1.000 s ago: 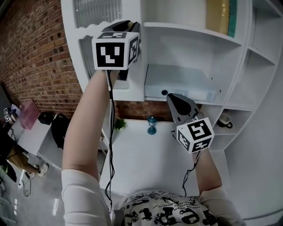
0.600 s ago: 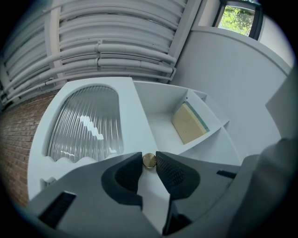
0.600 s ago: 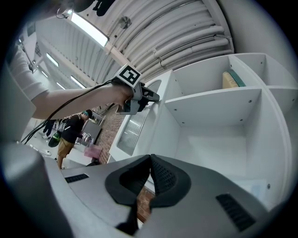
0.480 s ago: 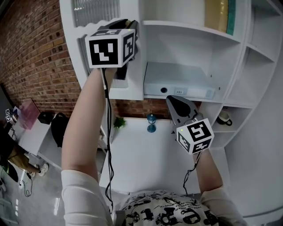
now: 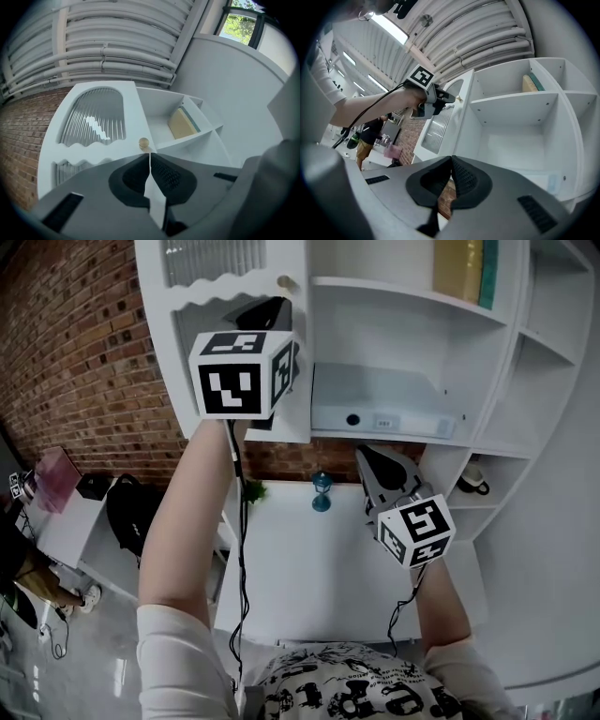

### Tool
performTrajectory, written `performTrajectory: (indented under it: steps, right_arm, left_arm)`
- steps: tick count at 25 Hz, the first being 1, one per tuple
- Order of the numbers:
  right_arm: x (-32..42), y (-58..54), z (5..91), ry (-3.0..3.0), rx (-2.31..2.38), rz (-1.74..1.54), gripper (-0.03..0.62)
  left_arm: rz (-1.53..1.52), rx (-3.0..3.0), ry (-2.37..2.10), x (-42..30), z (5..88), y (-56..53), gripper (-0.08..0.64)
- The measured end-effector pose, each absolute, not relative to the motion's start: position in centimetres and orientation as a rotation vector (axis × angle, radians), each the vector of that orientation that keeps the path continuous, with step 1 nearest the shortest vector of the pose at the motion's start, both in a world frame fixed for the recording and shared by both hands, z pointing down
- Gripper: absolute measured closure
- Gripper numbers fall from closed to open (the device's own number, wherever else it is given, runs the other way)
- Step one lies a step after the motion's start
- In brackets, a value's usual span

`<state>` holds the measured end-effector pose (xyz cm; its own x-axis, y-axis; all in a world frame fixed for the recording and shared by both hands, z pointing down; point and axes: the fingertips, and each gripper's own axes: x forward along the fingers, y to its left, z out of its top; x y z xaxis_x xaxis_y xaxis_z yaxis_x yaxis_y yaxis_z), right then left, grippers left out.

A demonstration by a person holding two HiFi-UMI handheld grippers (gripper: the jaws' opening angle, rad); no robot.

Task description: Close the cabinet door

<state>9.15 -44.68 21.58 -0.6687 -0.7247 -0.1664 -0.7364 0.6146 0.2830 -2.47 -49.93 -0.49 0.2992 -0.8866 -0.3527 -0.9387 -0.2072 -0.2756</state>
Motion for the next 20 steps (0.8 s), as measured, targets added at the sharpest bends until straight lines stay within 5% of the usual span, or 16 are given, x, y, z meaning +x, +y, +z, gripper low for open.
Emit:
performTrajectory:
  steps: [20]
  right_arm:
    - [8.5, -40.3, 30.3, 2.861, -1.369, 0.404, 0.578]
  left_arm:
    - [-0.003, -2.477, 1.444, -1.4, 22.0, -43.5, 0.546]
